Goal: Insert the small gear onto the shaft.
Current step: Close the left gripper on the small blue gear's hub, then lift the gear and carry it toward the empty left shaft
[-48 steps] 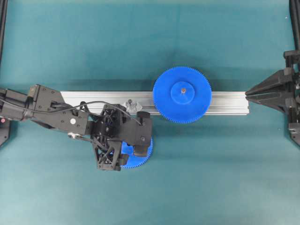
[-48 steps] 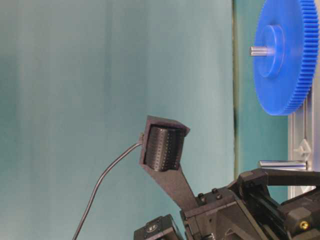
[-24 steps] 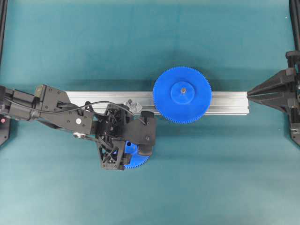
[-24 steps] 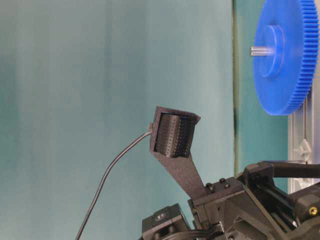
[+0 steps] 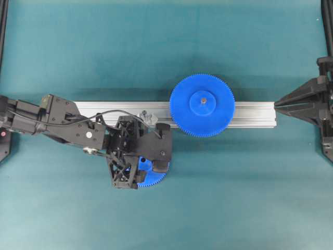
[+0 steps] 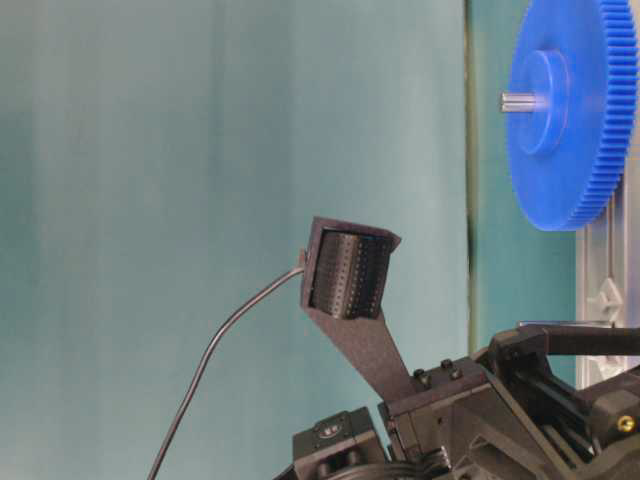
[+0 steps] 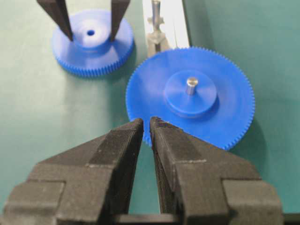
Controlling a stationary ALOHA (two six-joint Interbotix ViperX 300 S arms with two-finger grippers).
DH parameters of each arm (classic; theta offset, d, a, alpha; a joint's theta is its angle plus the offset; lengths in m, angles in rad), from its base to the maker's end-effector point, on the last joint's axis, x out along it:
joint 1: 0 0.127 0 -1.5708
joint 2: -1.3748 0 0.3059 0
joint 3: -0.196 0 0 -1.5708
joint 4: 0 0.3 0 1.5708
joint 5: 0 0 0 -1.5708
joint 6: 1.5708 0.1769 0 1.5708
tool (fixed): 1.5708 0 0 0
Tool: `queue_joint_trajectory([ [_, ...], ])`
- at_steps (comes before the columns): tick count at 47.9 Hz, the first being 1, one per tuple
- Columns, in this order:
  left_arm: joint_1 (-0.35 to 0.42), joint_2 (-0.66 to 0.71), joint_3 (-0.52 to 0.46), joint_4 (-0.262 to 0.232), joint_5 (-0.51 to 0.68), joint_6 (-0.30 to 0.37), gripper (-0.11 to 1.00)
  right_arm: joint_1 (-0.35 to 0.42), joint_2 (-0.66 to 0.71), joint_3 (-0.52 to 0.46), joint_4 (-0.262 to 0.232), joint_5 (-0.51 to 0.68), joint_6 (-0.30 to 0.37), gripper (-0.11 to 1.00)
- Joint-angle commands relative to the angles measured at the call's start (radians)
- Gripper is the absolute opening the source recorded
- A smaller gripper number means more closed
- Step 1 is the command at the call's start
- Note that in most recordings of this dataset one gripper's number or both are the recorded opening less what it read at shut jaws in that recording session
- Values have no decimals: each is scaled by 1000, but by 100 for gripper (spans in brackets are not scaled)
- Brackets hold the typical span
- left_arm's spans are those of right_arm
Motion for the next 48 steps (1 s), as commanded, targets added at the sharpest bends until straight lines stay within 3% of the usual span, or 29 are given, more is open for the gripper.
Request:
queue_joint_trajectory([
  [1,2,-2,-6,2,14,-3,87,-3,5,-9,2,-5,8,27],
  [9,2,-2,-18,2,66,2,71,-3,5,-8,2,-5,9,27],
  [48,2,-120,-140,2,146,12,71,-3,-34,9,3,12,15,27],
])
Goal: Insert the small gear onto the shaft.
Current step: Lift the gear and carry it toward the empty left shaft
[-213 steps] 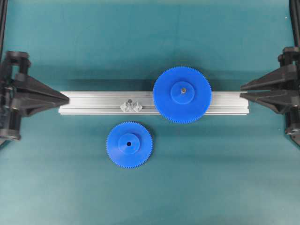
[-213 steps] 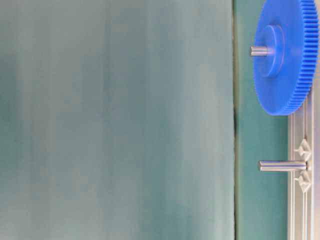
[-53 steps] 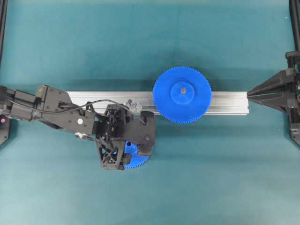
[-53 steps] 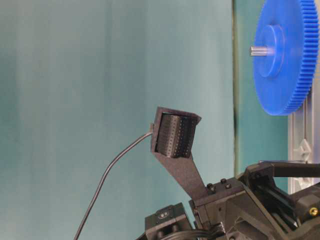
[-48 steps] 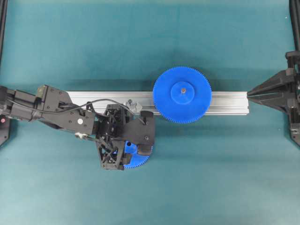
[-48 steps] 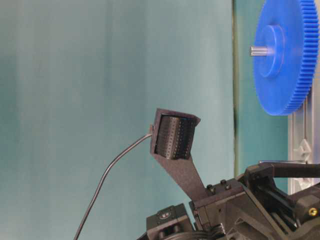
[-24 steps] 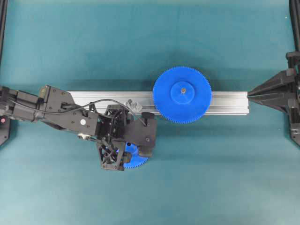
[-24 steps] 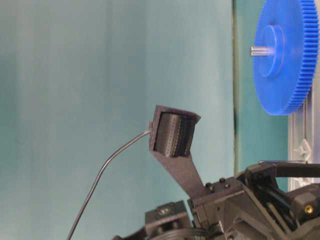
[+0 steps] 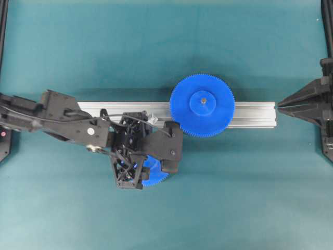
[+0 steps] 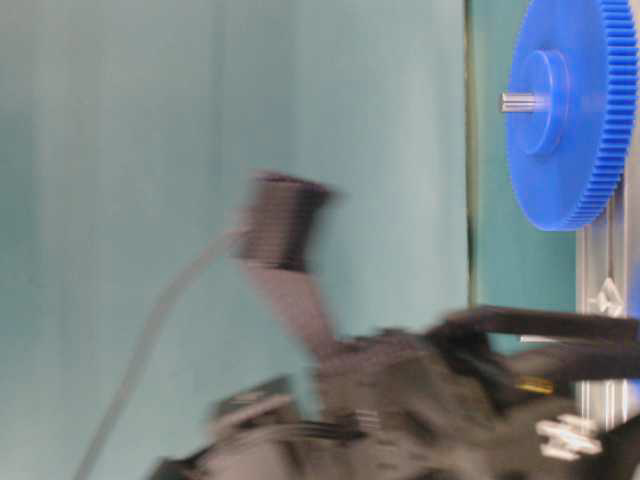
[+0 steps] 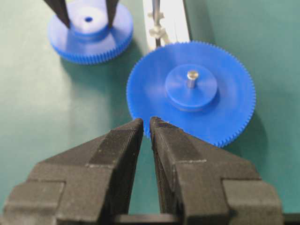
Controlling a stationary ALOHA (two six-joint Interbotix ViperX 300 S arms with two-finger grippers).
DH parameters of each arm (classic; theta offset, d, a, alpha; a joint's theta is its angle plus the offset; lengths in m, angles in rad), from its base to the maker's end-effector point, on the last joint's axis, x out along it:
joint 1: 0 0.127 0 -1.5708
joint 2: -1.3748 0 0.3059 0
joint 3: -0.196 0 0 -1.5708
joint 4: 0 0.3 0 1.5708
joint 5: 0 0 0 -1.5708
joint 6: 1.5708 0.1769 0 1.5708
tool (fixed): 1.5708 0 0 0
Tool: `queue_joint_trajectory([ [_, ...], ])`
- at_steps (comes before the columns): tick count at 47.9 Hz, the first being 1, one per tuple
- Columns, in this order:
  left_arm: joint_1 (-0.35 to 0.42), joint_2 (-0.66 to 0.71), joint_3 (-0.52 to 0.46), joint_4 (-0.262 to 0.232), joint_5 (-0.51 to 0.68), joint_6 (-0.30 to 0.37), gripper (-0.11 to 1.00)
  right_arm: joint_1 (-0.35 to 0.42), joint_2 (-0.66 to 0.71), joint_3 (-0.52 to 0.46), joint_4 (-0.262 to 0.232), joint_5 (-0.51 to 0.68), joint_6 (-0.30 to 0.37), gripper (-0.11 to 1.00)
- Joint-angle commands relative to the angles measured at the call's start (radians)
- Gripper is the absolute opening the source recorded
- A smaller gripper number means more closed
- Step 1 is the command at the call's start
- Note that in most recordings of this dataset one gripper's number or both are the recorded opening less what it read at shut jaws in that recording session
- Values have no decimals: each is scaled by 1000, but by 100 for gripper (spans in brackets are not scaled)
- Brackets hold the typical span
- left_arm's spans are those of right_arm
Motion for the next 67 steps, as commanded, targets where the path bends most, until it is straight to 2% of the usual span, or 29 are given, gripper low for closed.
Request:
queue_joint_trajectory([
  [1,3,-64,-37,2,35,2,71,-2,5,-8,2,-5,6,27],
  [9,40,-133,-69,5,175,20,71,-2,0,-6,2,-6,6,27],
  [15,78,-175,-87,5,229,57,71,-2,0,-3,2,-6,6,27],
  [32,172,-196,-98,5,230,166,71,-2,-6,5,2,-20,8,27],
  [45,196,-164,-94,5,206,179,71,-2,-8,12,2,-23,8,27],
  [57,196,-112,-95,5,178,192,71,-2,-9,17,0,-23,43,27],
  [67,204,-78,-83,5,169,192,71,-2,-17,17,-2,-23,44,27],
])
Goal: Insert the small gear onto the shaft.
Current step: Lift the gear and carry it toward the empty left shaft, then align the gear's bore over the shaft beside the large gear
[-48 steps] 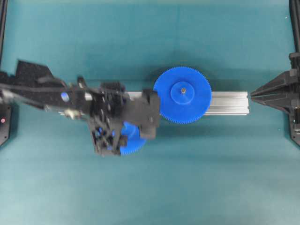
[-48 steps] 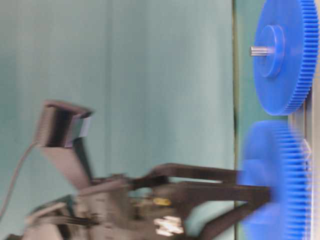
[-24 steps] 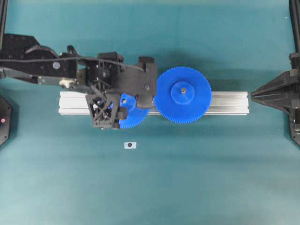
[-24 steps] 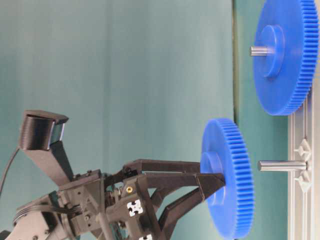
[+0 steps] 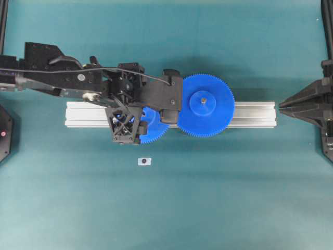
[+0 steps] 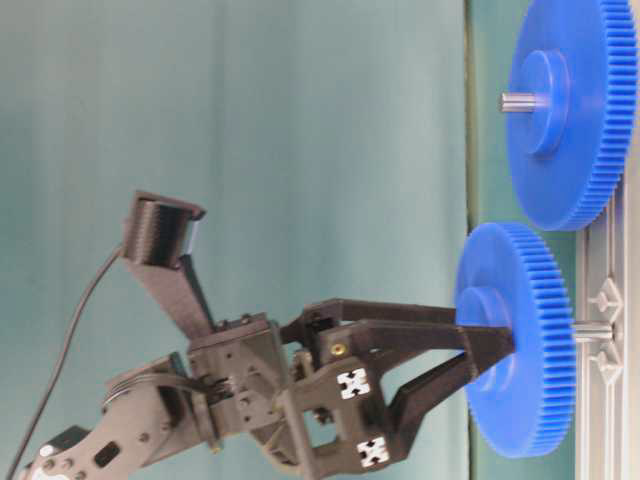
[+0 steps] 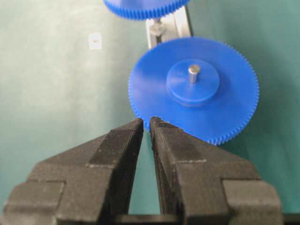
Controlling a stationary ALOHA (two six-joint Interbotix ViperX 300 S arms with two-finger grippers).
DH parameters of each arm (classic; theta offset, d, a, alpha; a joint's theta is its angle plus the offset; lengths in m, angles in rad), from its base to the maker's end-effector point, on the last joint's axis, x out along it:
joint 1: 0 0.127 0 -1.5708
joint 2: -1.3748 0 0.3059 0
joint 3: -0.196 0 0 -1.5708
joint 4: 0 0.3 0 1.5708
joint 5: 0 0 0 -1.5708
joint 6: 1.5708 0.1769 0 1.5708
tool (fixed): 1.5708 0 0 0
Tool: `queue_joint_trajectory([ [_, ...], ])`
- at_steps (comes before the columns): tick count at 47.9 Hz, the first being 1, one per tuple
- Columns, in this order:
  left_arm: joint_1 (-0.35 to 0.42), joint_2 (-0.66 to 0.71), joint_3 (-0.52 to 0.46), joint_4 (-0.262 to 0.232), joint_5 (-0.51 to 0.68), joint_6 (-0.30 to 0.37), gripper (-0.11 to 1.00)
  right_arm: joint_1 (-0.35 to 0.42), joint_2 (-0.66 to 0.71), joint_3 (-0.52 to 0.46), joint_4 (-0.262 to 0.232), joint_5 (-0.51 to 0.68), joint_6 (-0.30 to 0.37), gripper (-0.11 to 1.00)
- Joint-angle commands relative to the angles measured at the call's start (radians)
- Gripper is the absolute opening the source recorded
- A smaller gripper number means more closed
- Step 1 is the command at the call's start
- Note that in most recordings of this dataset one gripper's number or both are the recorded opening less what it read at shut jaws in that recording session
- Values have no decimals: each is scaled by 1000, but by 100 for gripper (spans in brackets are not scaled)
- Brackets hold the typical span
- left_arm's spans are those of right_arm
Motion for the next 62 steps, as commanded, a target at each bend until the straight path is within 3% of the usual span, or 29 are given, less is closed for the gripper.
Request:
queue_joint_trajectory([
  [1,6,-2,-15,3,-14,3,71,-3,3,-9,-2,-9,8,27],
  [13,11,9,-9,3,-29,35,71,-3,2,-9,-2,-9,8,27],
  [62,18,-48,69,3,-12,31,71,-3,2,-12,0,-11,9,27],
])
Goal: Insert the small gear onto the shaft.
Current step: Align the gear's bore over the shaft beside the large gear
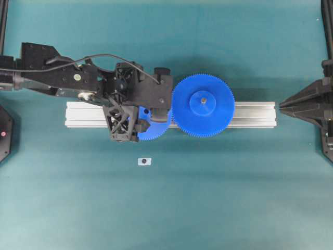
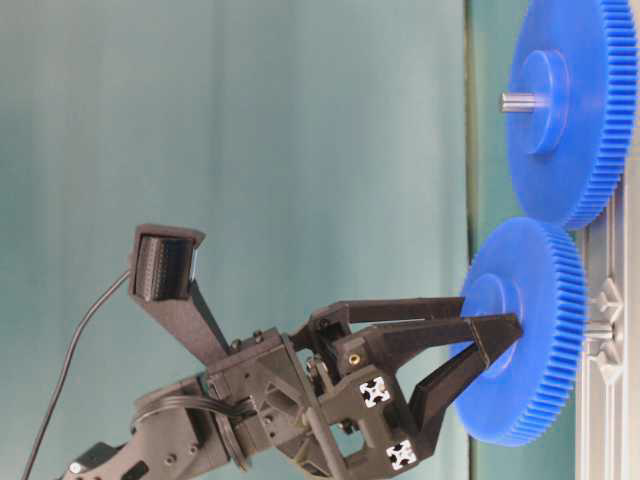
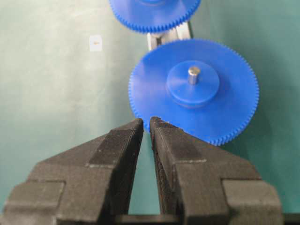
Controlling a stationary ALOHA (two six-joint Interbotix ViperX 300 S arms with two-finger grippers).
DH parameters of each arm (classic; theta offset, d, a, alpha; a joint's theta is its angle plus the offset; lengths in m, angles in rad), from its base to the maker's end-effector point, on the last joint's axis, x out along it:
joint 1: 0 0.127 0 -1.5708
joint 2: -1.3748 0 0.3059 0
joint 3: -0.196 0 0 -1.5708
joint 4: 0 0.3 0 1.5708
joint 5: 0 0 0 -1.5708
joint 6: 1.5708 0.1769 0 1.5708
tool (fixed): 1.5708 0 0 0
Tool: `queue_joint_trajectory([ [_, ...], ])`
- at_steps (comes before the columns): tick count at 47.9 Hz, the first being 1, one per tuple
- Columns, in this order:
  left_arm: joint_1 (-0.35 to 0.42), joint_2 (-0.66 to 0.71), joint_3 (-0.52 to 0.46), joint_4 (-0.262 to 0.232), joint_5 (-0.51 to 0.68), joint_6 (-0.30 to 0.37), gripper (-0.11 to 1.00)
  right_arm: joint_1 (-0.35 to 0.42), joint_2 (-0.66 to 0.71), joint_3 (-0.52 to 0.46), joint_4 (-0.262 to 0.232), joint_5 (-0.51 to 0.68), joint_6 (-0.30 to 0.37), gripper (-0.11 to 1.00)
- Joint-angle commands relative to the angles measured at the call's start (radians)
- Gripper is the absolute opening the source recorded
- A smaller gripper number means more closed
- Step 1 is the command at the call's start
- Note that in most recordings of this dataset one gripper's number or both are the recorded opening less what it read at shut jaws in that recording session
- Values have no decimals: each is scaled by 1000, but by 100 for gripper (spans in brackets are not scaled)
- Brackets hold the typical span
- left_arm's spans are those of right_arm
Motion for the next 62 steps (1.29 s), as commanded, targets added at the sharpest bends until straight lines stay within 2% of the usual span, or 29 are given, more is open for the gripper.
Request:
queue_joint_trajectory([
  [1,3,-28,5,3,5,-2,71,-3,6,-15,2,-9,8,27],
  [14,-2,-55,32,3,6,-5,71,-3,6,-11,2,-40,8,27],
  [52,-28,-28,25,3,2,14,71,-3,6,-6,2,-40,8,27],
  [62,-28,-15,14,2,-8,-3,71,-3,6,-6,2,-41,9,27],
])
